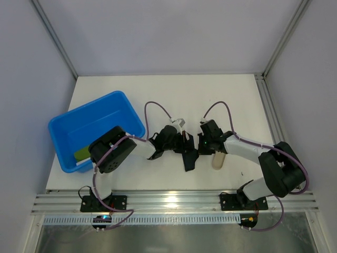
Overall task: Place the utensils on the paper napkin and roll it up
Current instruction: Roll the napkin at the center of the board.
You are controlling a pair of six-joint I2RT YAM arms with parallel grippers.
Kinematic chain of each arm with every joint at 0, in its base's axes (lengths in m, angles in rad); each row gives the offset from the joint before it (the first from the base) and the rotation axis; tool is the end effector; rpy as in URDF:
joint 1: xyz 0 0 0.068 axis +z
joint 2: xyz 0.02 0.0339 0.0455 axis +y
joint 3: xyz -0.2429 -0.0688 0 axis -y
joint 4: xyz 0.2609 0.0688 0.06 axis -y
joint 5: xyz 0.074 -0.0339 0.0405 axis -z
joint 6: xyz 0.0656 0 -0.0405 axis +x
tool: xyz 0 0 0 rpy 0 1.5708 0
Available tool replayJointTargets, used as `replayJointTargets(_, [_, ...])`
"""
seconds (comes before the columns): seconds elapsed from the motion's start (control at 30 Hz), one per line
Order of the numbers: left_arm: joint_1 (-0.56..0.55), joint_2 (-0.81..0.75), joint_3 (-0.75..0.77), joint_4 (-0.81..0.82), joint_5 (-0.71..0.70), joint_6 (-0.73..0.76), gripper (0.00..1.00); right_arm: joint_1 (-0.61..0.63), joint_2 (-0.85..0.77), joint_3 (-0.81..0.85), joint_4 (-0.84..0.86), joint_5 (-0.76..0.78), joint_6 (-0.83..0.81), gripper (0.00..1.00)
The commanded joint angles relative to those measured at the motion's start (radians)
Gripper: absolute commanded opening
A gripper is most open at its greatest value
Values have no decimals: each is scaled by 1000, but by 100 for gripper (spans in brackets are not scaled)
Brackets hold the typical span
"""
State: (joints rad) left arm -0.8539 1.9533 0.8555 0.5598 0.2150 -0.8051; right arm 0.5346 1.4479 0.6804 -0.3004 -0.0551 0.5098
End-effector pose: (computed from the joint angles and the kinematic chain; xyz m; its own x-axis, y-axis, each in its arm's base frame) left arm 0.2533 -0.3119 0.0632 -0.8511 -0.0955 -0.5163 0.3511 0.6276 -0.6948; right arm 0.2450 0.1493 0.0944 -0.9175 0.0230 -0.3971 -0.0960 0.9560 0.2773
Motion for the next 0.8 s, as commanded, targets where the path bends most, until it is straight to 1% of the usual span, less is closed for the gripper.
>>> replayJointTargets(0.0, [19,76,-38,-227,-124,63,0,-4,37,-13,-66,98,-28,4])
replayJointTargets(0.1, [18,84,-35,-225,-115,64,0,-4,32,-7,-77,104,-24,5])
replayJointTargets(0.17, [19,88,-33,-224,-111,64,0,-5,22,2,-86,113,-27,11])
replayJointTargets(0.2, [19,90,-35,-221,-111,64,0,-4,5,5,-95,116,-28,17])
replayJointTargets(0.23, [19,90,-35,-221,-109,64,0,-4,-6,8,-103,121,-33,19])
replayJointTargets(0.27, [18,90,-35,-221,-111,66,0,-4,-27,18,-121,133,-33,26])
replayJointTargets(0.37, [19,90,-33,-224,-111,67,0,-4,-60,47,-161,155,-40,34])
replayJointTargets(0.43, [19,93,-32,-225,-109,69,0,-4,-93,62,-195,175,-45,36])
replayJointTargets(0.47, [19,95,-32,-224,-108,69,0,-4,-106,70,-204,181,-51,36])
replayJointTargets(0.53, [19,95,-32,-224,-108,69,0,-4,-145,74,-204,138,-68,35])
replayJointTargets(0.6, [19,95,-29,-225,-108,70,0,-4,-178,71,-180,72,-85,30])
replayJointTargets(0.63, [19,96,-29,-227,-106,73,0,-4,-210,70,-171,-21,-86,22])
replayJointTargets(0.7, [19,96,-27,-225,-105,72,0,-4,-236,56,-119,-96,-93,17])
replayJointTargets(0.73, [18,98,-27,-225,-100,72,0,-4,-247,48,-94,-195,-105,14])
replayJointTargets(0.77, [19,98,-27,-224,-100,70,0,-4,-244,35,-63,-260,-109,11])
